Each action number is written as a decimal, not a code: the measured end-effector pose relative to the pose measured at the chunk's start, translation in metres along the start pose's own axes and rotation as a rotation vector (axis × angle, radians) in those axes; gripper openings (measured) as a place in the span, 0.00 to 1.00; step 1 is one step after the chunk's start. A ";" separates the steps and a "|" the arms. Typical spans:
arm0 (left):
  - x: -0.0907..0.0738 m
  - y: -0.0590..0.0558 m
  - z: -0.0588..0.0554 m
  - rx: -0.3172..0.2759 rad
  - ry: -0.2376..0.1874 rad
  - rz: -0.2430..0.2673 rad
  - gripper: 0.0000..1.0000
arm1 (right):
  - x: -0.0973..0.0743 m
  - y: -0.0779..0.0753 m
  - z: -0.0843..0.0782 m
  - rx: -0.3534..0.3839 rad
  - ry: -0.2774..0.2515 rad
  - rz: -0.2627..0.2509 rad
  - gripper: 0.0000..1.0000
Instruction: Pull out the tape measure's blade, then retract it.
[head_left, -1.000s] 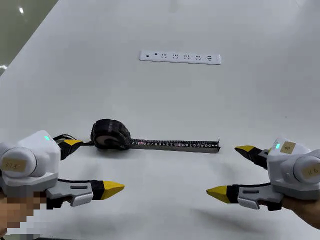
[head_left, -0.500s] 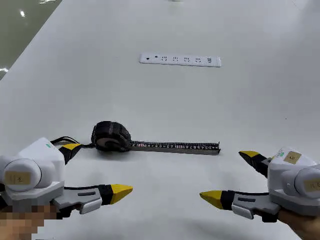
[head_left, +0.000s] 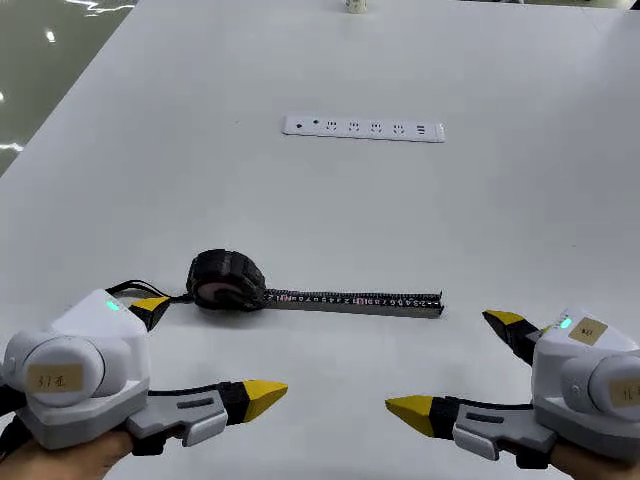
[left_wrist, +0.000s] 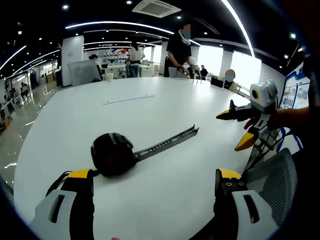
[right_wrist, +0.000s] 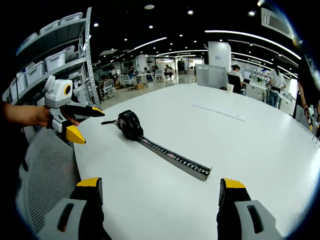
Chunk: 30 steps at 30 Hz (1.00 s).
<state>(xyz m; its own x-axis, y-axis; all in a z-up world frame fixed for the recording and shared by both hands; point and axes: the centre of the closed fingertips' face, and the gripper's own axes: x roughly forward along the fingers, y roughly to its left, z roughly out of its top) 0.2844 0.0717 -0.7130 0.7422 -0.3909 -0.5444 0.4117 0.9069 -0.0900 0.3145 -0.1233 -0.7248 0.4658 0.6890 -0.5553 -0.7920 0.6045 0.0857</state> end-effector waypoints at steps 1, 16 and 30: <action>-0.001 0.000 0.000 -0.003 0.001 0.006 0.99 | -0.001 0.000 0.001 0.009 0.000 -0.009 0.97; -0.009 0.001 0.006 -0.045 0.006 0.069 0.99 | -0.005 0.012 0.013 0.075 -0.005 -0.033 0.99; -0.012 0.001 0.007 -0.058 0.008 0.107 0.99 | -0.007 0.017 0.018 0.092 -0.006 -0.041 0.99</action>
<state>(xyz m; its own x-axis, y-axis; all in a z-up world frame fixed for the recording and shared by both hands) 0.2790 0.0765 -0.7007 0.7757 -0.2906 -0.5602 0.2993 0.9509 -0.0788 0.3054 -0.1109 -0.7042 0.4998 0.6648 -0.5553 -0.7324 0.6666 0.1388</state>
